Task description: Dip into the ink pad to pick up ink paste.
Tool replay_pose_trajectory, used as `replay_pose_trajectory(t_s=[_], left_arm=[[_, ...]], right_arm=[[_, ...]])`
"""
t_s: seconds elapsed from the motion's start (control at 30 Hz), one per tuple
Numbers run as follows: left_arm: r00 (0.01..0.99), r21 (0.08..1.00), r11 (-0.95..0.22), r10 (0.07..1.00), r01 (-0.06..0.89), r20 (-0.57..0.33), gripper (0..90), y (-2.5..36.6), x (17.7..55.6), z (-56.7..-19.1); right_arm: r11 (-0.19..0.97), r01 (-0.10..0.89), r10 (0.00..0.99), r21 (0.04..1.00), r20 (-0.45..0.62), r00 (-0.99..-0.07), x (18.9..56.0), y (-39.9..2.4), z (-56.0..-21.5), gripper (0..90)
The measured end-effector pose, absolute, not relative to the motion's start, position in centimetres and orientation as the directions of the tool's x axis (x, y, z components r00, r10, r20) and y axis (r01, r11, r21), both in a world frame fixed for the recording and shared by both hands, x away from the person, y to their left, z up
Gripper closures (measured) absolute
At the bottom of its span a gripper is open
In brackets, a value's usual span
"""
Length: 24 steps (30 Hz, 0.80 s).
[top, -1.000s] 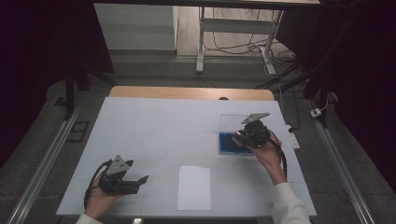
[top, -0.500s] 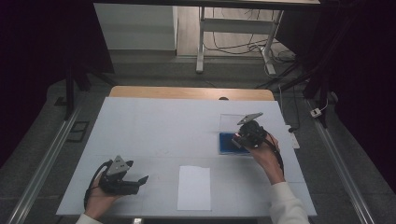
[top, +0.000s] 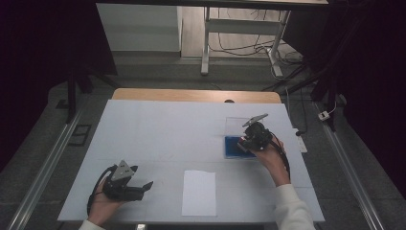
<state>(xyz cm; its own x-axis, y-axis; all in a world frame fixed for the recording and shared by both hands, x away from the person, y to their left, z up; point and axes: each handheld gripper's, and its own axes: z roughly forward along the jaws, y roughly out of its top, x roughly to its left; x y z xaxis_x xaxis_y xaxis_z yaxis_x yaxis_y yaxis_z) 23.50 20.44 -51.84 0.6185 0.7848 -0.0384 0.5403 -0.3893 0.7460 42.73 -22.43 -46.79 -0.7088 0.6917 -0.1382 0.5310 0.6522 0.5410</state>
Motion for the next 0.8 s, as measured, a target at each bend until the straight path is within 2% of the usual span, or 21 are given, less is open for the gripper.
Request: replay_pose_trajectory(t_s=[0.8], left_arm=[[0.622,0.744,-0.391,0.782,0.542,-0.041,18.6,20.56,23.37,-51.8]], right_arm=[[0.662,0.524,0.687,0.535,-0.156,-0.709,42.45,-22.28,-46.96,71.3]])
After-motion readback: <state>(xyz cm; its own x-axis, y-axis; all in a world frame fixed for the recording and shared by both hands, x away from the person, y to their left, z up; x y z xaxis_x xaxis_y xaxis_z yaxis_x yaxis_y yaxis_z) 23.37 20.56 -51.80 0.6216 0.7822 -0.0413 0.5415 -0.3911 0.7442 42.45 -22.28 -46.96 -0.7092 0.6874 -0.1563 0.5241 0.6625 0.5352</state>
